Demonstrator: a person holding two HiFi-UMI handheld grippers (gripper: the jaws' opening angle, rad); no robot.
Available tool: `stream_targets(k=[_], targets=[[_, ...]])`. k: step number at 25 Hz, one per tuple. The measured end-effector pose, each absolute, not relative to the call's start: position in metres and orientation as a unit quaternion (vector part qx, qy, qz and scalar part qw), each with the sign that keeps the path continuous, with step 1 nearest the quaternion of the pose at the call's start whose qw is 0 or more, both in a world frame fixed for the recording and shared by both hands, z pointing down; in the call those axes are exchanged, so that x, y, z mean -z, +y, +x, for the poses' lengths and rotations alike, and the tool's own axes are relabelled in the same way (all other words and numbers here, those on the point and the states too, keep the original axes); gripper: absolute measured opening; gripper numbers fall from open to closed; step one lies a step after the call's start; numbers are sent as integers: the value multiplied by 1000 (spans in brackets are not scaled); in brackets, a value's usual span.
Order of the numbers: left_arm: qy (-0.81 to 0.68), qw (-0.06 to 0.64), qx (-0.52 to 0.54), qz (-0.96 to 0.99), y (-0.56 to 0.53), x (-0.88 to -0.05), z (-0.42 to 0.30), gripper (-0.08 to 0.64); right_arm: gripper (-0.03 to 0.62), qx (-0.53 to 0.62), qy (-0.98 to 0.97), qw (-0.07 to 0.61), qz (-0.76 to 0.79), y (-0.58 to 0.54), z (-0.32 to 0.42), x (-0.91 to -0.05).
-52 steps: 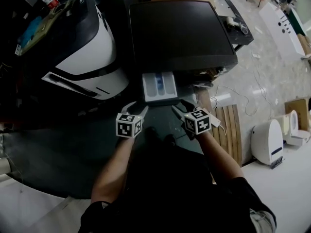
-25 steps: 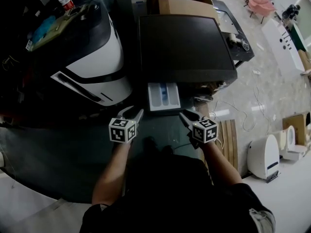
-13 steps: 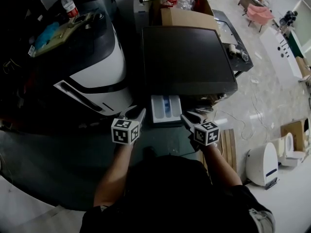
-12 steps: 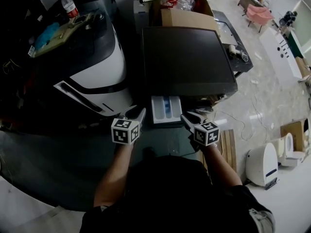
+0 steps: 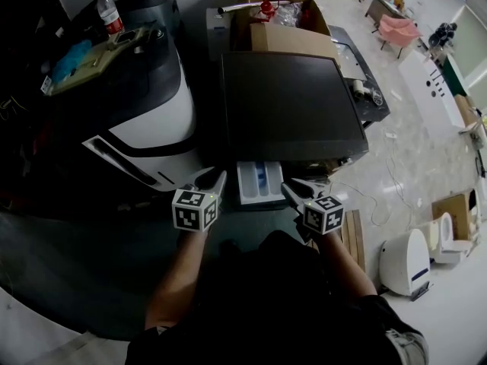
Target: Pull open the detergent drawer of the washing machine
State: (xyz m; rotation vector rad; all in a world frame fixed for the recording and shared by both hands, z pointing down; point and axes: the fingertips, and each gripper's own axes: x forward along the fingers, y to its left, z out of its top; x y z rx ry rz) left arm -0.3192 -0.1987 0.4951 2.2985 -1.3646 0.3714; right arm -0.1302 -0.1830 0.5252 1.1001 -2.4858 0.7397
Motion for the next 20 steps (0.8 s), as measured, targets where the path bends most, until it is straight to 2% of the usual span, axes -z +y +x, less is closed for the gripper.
stream_targets(k=[11,20], targets=[[-510,202,-134,825,-238,-472,-277,57,95,-232,-891,141,365,-233,-100,-497],[-533,171,-116,821,-273,-443,-188,17,64,-201,-911,110,343,-276,-31,-463]])
